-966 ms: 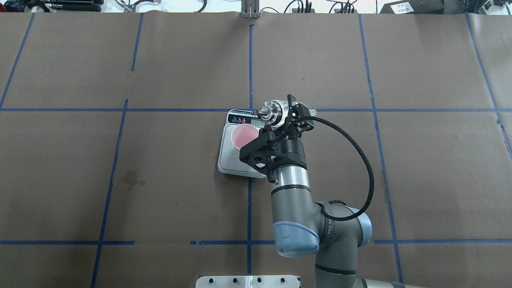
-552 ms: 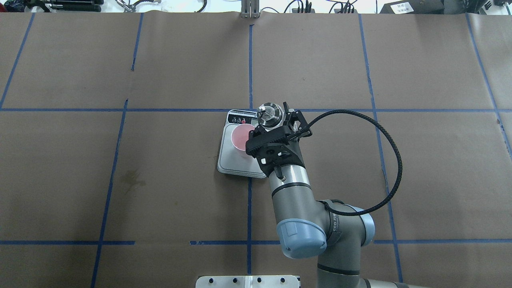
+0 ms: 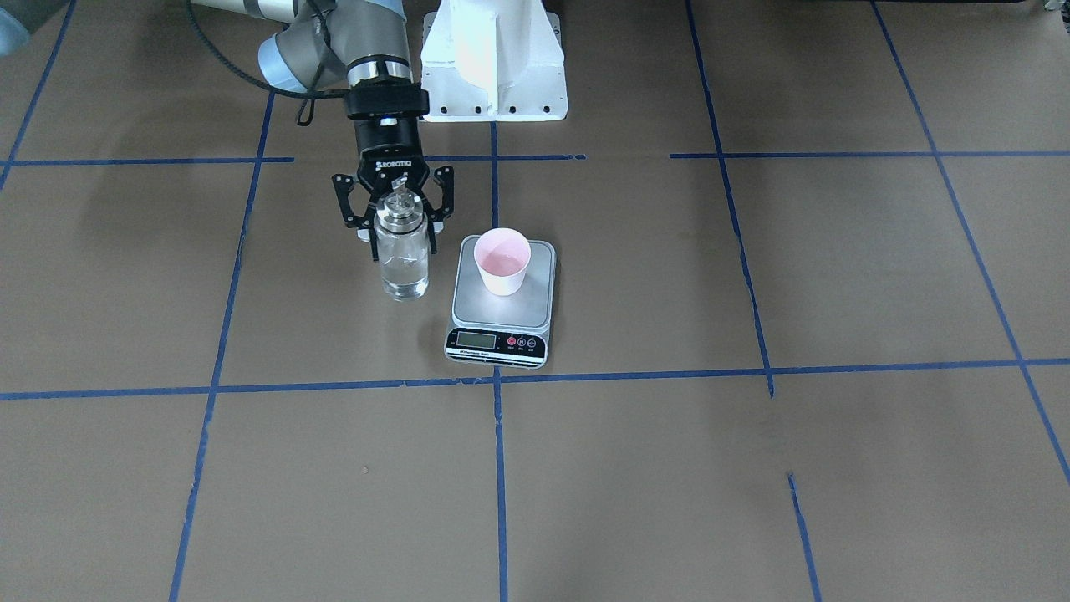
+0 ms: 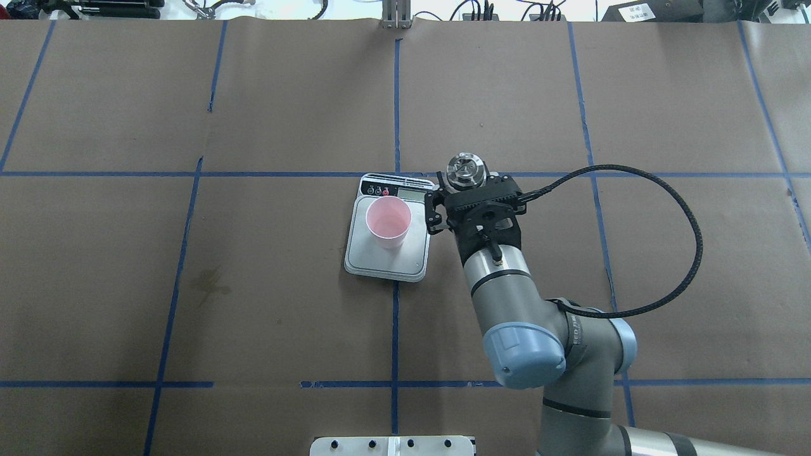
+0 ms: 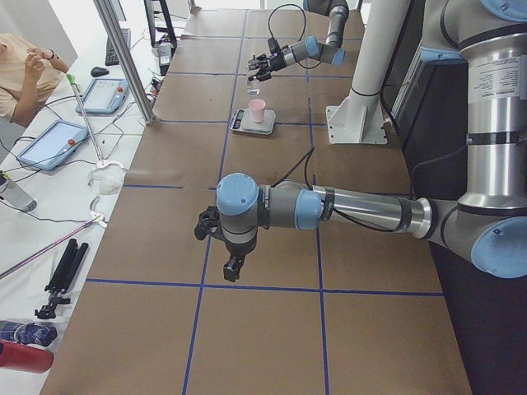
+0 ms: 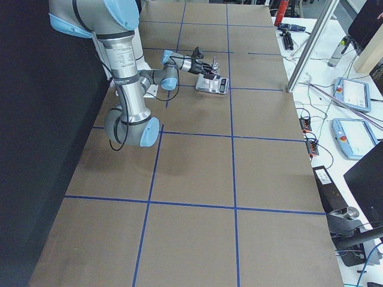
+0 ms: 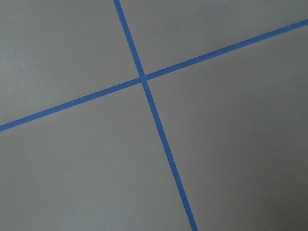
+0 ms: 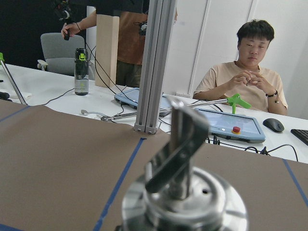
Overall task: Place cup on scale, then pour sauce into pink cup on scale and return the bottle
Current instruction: 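Carry the upright bottle back to its spot with the right gripper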
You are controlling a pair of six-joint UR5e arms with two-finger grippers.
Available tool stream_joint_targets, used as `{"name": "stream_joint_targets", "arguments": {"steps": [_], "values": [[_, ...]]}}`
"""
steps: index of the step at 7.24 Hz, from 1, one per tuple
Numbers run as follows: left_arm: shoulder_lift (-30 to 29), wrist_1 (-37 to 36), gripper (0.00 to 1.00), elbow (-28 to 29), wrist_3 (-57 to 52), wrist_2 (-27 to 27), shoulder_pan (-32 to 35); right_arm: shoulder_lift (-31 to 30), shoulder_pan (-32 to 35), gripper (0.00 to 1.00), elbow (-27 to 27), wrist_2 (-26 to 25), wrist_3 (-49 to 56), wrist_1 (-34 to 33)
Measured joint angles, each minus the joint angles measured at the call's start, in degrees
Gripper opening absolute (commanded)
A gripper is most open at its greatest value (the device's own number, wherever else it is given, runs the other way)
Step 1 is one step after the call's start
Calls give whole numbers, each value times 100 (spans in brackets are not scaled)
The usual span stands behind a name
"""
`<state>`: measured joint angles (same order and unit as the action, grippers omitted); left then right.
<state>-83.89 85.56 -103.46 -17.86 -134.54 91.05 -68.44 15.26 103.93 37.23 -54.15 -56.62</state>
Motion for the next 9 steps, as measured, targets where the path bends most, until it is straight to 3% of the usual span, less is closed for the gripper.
{"name": "stream_joint_targets", "arguments": {"steps": [4,6,9], "values": [[4,2,100,0,-15,0,0,-1542,108,0,969,284,-1350,1],[2,4,100,-9,-16,6,0,-1919,136,0,1033,294,-1561,0],[-1,4,100,-32,-16,7,0,-2011,137,0,841,292,-1746,-7]]}}
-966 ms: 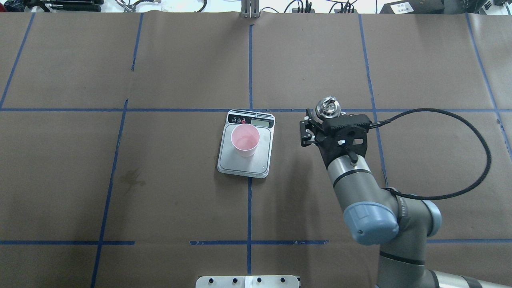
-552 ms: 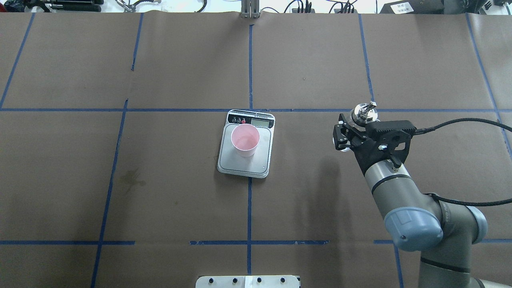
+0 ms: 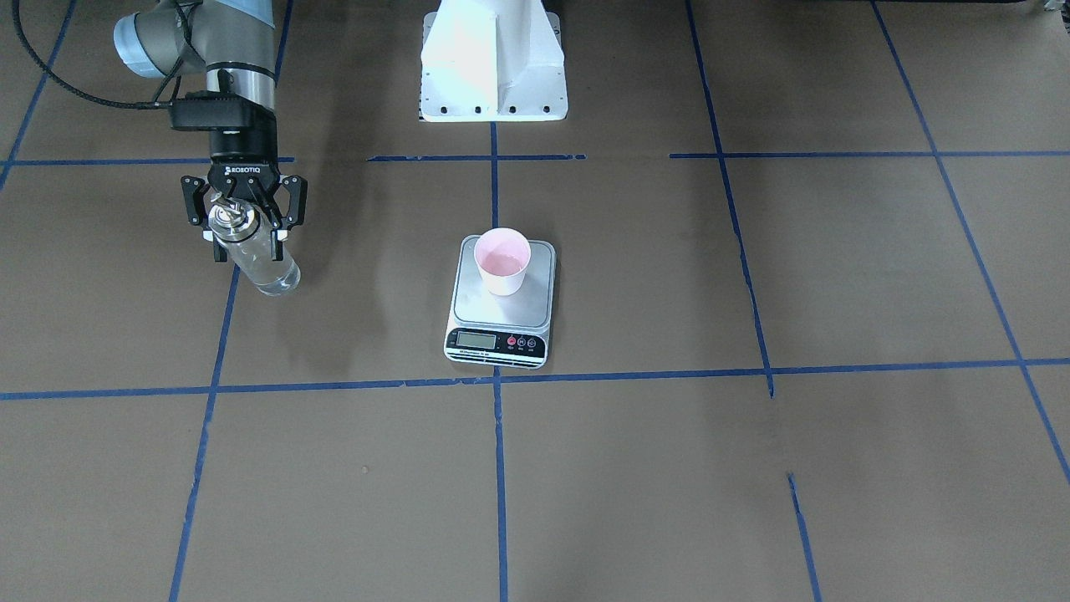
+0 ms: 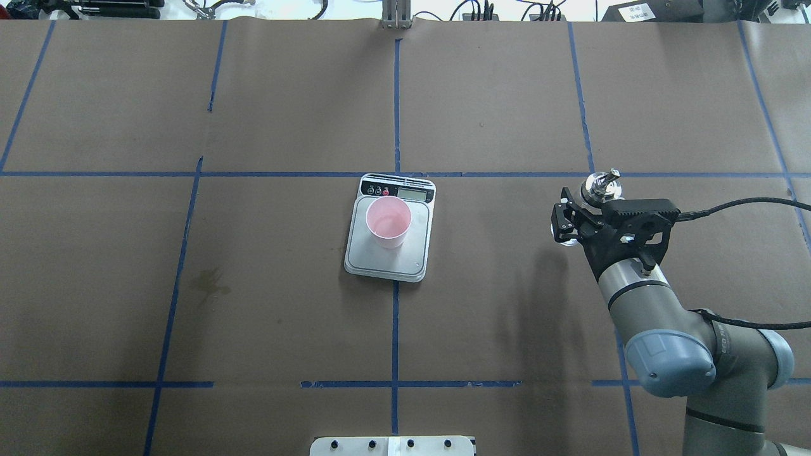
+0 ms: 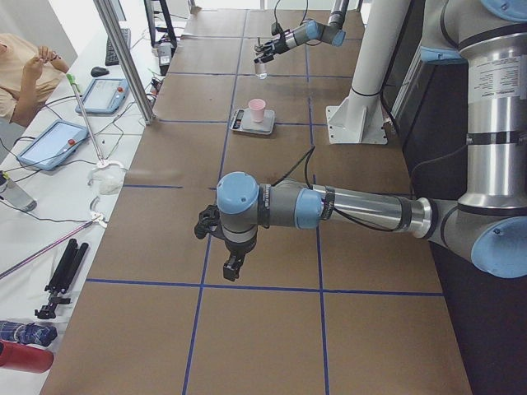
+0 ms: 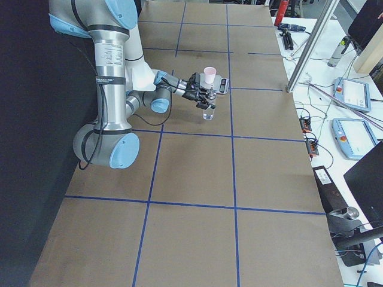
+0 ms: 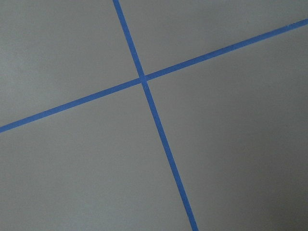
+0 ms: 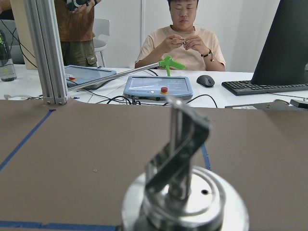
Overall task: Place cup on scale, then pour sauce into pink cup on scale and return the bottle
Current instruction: 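Carry the upright bottle back to its spot with the right gripper, then lower the bottle onto the table with the right gripper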
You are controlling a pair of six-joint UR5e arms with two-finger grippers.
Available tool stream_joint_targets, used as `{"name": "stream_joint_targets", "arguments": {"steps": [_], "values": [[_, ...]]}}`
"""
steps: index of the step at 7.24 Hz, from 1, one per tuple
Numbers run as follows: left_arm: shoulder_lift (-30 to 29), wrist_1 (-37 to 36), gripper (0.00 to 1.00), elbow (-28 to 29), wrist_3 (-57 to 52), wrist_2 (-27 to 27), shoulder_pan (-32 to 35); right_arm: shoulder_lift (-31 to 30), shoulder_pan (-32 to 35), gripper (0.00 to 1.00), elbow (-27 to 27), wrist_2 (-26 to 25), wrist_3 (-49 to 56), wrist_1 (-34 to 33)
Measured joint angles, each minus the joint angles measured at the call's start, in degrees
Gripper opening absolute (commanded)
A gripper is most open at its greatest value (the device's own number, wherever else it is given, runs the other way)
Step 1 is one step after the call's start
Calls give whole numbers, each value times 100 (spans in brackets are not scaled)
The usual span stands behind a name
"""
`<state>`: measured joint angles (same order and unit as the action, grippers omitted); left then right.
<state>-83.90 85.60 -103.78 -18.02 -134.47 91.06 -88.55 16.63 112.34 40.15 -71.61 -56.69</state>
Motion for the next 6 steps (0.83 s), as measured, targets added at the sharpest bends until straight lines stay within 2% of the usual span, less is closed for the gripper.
{"name": "stream_joint_targets", "arguments": {"steps": [6], "values": [[-3,0,100,-65,0,2,0,-20,125,0,-364,-7,-379,8]]}}
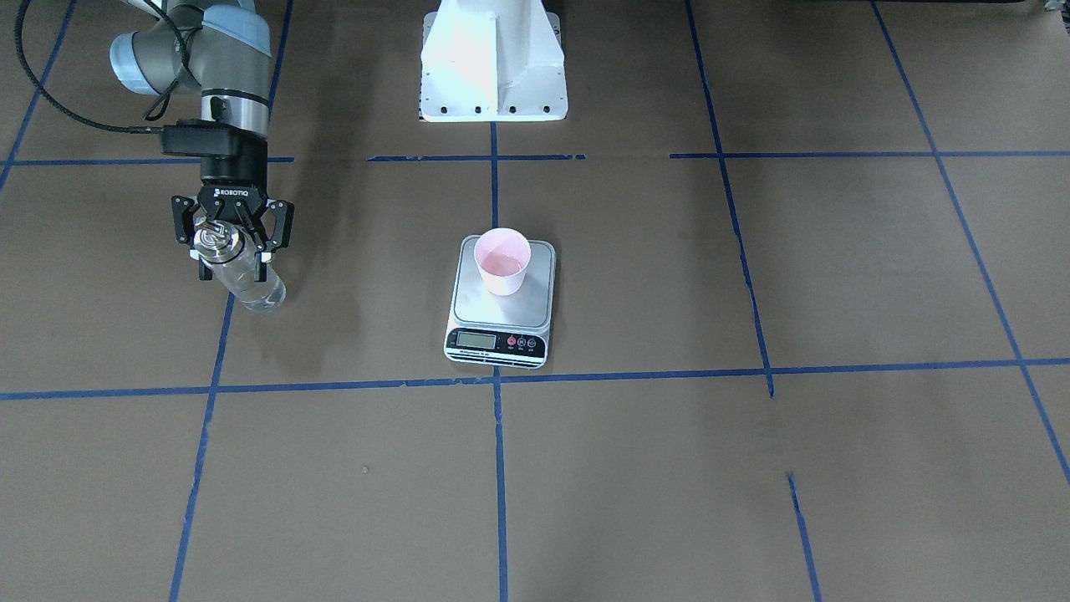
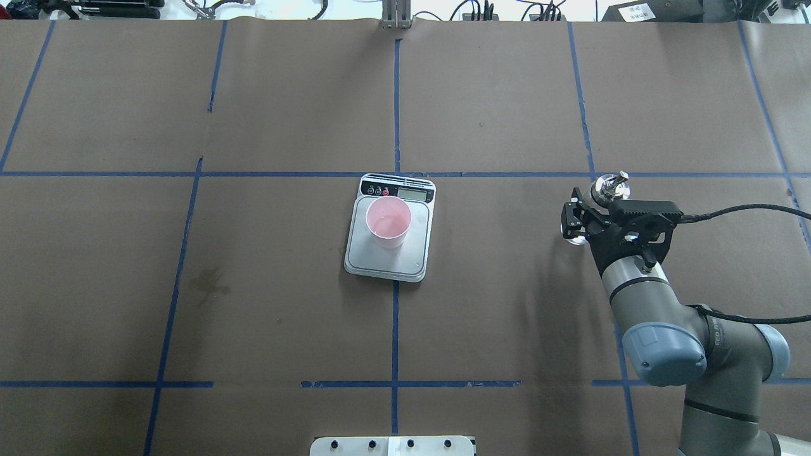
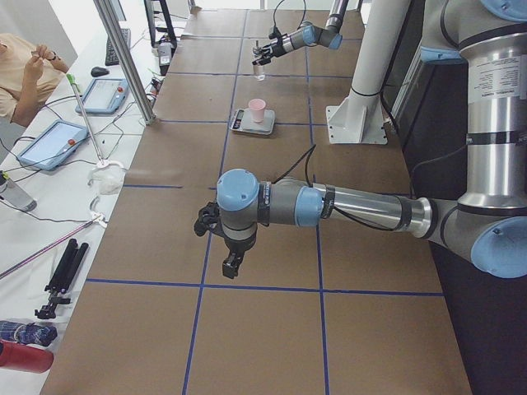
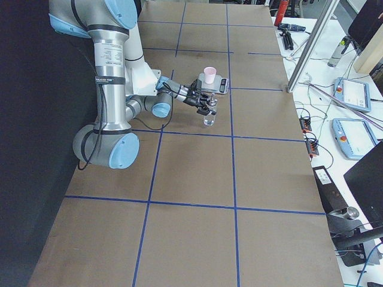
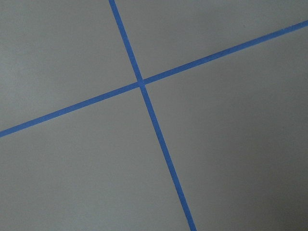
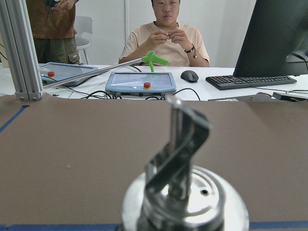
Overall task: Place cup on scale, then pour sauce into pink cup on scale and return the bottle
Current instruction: 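Lower the bottle onto the table with the right gripper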
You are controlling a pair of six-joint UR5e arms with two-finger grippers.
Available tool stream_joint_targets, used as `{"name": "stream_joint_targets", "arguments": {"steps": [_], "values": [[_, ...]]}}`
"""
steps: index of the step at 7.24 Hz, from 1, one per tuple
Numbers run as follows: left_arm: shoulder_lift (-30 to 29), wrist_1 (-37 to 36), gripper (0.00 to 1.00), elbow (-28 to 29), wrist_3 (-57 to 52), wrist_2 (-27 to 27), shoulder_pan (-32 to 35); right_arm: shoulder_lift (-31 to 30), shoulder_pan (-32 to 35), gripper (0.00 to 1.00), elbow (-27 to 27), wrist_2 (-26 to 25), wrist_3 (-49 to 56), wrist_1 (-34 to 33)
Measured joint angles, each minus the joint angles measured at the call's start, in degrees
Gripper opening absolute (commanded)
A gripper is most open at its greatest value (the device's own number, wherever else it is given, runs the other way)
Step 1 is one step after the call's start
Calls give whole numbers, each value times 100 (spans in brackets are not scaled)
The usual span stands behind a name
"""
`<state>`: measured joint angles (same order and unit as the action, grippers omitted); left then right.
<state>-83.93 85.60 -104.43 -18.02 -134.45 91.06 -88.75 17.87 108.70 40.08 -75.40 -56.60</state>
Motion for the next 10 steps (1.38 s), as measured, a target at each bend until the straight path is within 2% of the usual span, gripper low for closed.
{"name": "stream_joint_targets", "arguments": {"steps": [4,6,7,8,9,10], "values": [[8,-7,100,-82,4,7,8,-50,54,0,-120,6,-41,-2],[10,-9,100,-91,3,5,8,-52,51,11,-148,11,-44,-4],[4,-11,100,-92,6,1,4,-49,50,42,-163,15,-45,-2],[2,-14,100,-90,8,-1,1,-46,50,43,-169,16,-45,-1],[0,-16,100,-90,8,-2,1,-46,50,54,-171,17,-45,0],[0,-17,100,-90,9,-2,0,-46,50,54,-173,19,-45,0]]}}
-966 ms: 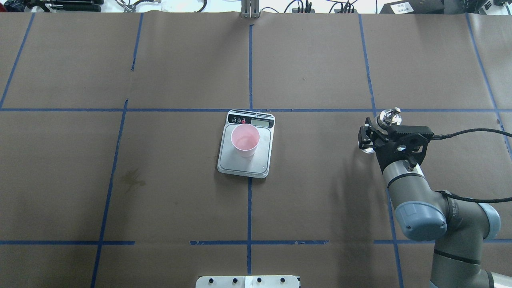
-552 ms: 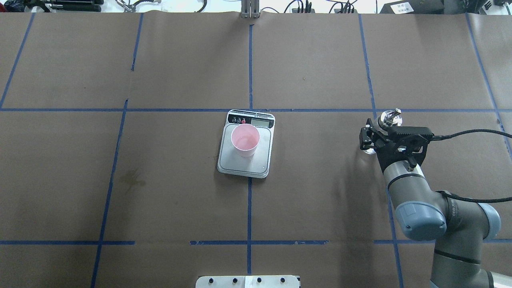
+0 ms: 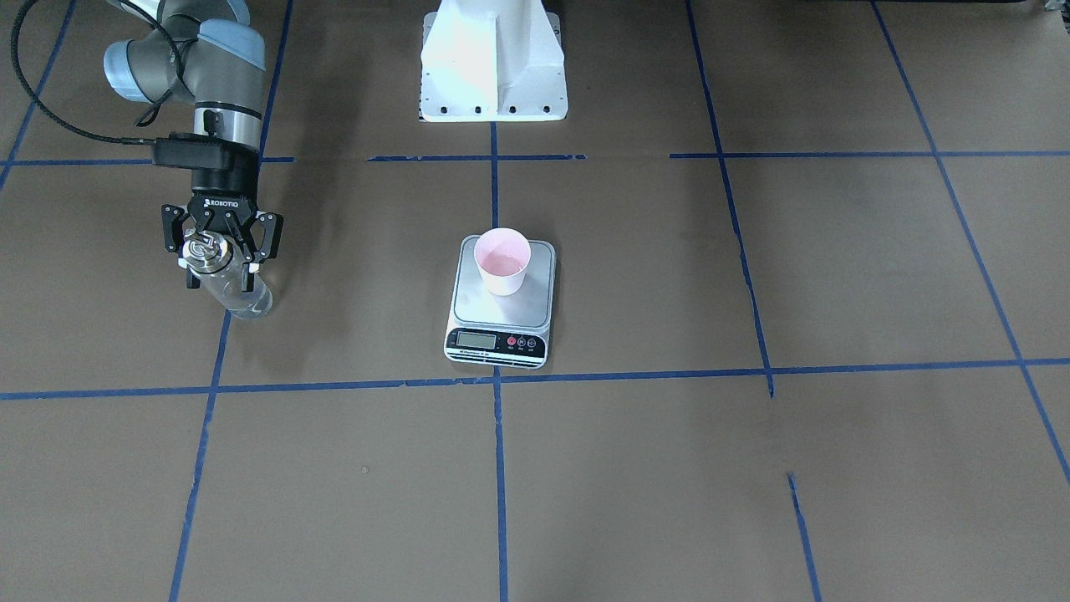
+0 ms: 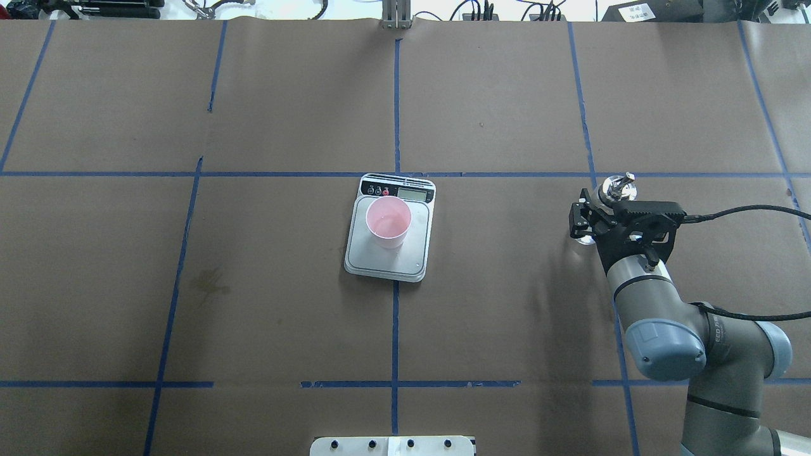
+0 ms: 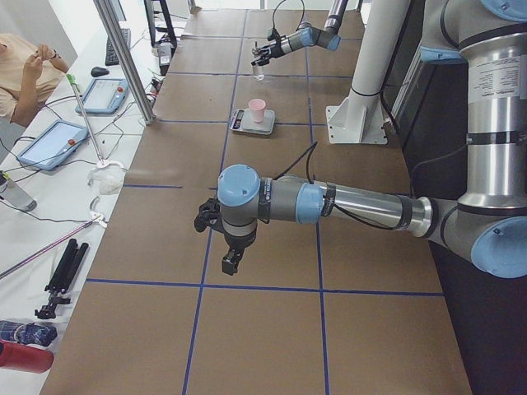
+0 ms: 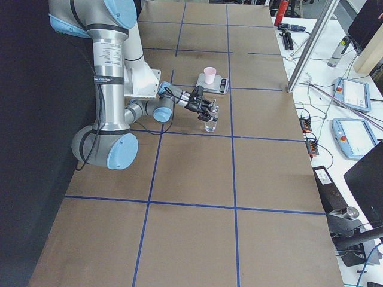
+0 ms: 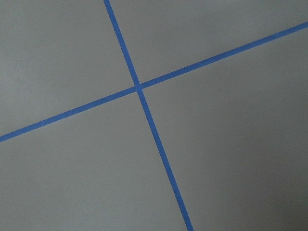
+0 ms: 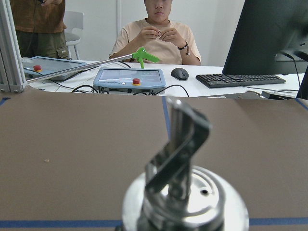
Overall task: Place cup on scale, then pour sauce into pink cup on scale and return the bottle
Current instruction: 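Lower the bottle onto the table with the right gripper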
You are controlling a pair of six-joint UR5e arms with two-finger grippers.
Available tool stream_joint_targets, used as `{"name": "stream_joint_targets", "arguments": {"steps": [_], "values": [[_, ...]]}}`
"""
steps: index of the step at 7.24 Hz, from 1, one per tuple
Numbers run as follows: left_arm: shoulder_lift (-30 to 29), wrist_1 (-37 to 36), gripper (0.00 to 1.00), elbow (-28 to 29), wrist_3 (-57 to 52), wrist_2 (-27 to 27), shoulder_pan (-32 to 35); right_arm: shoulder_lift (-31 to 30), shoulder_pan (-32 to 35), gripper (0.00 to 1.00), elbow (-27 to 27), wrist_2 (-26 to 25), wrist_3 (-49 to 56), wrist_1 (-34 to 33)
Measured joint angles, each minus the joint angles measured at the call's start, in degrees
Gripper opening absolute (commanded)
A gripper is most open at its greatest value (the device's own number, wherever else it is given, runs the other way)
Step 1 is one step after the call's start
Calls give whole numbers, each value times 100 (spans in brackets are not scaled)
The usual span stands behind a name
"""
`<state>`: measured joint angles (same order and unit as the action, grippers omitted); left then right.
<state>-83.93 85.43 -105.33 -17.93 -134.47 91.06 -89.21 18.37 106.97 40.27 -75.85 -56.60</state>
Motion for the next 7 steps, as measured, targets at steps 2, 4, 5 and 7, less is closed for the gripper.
{"name": "stream_joint_targets", "arguments": {"steps": [2,4,5,7], "values": [[4,0,100,2,0,0,0,0,-6,55,-1,6,0,6],[8,0,100,3,0,0,0,0,-8,62,-1,7,0,9],[8,-2,100,3,0,0,0,0,-8,62,-1,7,0,9],[3,-8,100,4,0,0,0,-1,-9,69,-3,13,0,9]]}}
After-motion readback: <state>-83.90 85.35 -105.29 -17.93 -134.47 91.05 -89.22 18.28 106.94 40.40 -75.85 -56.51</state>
